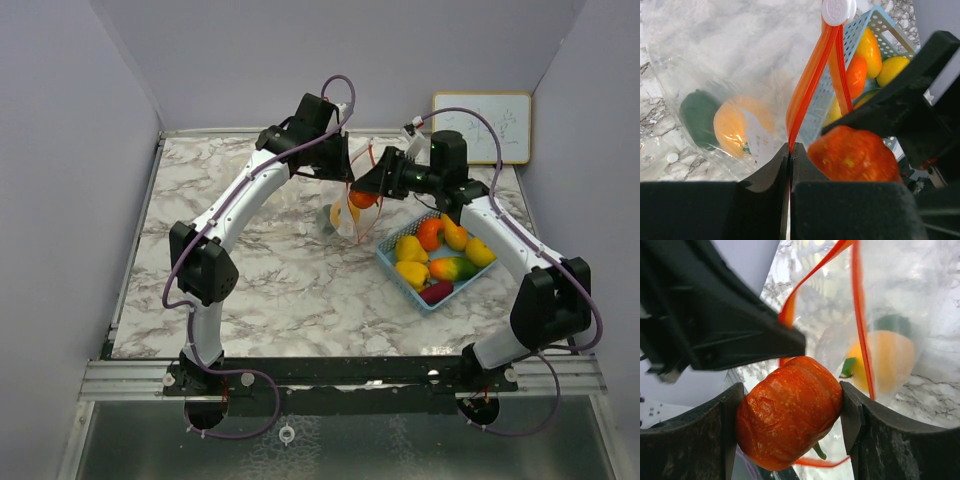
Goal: Place the food in the zip-top bag and seal the zipper
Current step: Place the fake fruit in the zipper food storage bag, then pick up the fake fruit from the bin.
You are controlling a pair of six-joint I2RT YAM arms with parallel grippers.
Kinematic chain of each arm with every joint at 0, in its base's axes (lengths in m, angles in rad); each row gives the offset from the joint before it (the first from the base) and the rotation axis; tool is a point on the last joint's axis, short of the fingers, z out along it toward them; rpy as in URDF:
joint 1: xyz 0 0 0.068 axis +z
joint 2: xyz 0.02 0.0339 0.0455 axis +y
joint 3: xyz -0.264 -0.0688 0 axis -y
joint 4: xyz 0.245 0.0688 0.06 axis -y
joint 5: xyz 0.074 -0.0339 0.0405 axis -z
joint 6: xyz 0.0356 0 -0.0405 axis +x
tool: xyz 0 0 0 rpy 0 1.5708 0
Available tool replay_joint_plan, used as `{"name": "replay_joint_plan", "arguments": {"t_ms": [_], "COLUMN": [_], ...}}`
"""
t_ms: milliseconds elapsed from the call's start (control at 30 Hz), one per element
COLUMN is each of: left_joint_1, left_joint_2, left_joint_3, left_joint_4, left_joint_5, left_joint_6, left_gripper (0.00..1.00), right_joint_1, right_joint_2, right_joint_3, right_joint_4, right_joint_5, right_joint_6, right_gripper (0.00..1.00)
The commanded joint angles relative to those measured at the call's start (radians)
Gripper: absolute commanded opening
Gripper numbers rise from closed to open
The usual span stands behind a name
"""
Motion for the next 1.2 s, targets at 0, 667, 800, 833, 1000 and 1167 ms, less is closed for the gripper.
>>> {"name": "replay_joint_plan", "arguments": {"t_ms": [0,667,800,833,1000,1167], "left_joint_1": [0.002,0.036,0.045,0.048,0.060,0.067], "left_joint_2": [-0.054,-0.090,-0.085,-0.086,-0.104,-0.101], "left_joint_3": [-0.003,-0.089,-0.124,-0.129,-0.162,-0.168], "left_joint_4": [0.026,0.144,0.174,0.182,0.266,0.285], "left_joint_5": [0.053,0.195,0.207,0.213,0.259,0.271], "left_joint_6": [-0.026,-0.147,-0.165,-0.168,-0.214,-0.229], "left_gripper": [0.00,0.00,0.00,0.00,0.00,0.00], "right_joint_1": [0.000,0.016,0.015,0.015,-0.002,-0.002], "right_joint_2": [0.037,0.006,-0.082,-0.101,-0.129,-0.080], "right_joint_3": [0.021,0.205,0.224,0.224,0.162,0.042], "right_joint_4": [0.037,-0.256,-0.363,-0.411,-0.614,-0.650], "right_joint_5": [0.129,0.494,0.696,0.777,1.040,1.043], "right_joint_6": [0.004,-0.168,-0.185,-0.187,-0.186,-0.141], "right_gripper": [0.43,0.99,0.99,1.00,0.99,1.00]}}
